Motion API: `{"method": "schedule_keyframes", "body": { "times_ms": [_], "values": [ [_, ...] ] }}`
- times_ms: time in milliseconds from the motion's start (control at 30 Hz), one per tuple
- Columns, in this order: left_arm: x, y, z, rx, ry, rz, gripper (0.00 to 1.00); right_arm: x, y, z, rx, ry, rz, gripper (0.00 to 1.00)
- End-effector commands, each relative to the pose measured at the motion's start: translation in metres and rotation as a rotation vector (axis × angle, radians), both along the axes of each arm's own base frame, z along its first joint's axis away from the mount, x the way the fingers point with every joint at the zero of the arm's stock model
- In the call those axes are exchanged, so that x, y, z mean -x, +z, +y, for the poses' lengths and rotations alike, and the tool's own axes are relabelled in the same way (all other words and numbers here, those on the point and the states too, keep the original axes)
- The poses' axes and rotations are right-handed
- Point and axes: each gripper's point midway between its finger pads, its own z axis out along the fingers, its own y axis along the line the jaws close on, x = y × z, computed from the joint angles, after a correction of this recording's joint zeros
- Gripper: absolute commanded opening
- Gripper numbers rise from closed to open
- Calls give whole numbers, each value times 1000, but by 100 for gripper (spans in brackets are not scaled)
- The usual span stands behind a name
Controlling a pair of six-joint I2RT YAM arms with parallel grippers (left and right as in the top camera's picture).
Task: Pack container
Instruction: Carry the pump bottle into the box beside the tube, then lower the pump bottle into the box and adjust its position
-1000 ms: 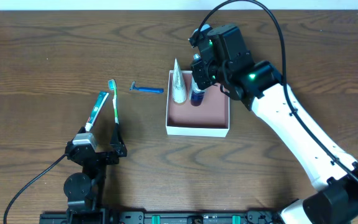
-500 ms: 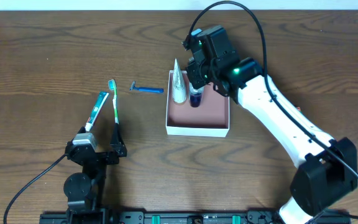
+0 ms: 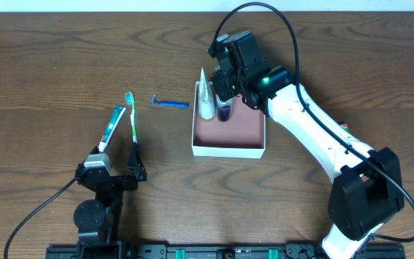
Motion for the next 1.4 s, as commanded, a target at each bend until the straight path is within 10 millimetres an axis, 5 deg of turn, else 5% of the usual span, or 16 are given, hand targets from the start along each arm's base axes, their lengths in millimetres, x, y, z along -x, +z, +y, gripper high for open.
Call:
{"method": "schedule_keyframes", "body": {
  "times_ms": [0, 400, 567, 733, 967, 1200, 1367],
  "values": [
    [0, -17, 2, 1, 6, 40, 98, -3, 10, 6, -9, 21, -35, 36],
    [0, -16, 2, 1, 6, 39, 98, -3, 10, 6, -8, 23, -36, 42],
    [0, -17, 2, 1, 6, 40, 98, -2, 10, 6, -7, 22, -33, 58],
    [0, -17, 2, 0, 6, 40, 98, -3, 12, 6, -13, 20, -38, 64],
    [0, -17, 2, 0, 6, 40, 98, -9, 46, 0, -40, -23, -98, 66],
    [0, -17, 2, 0, 6, 40, 98, -5, 95, -45, -68, -213, -129, 51],
    [0, -17, 2, 0, 6, 40, 98, 17, 79, -76, -34, -318, 10, 29]
  ]
}}
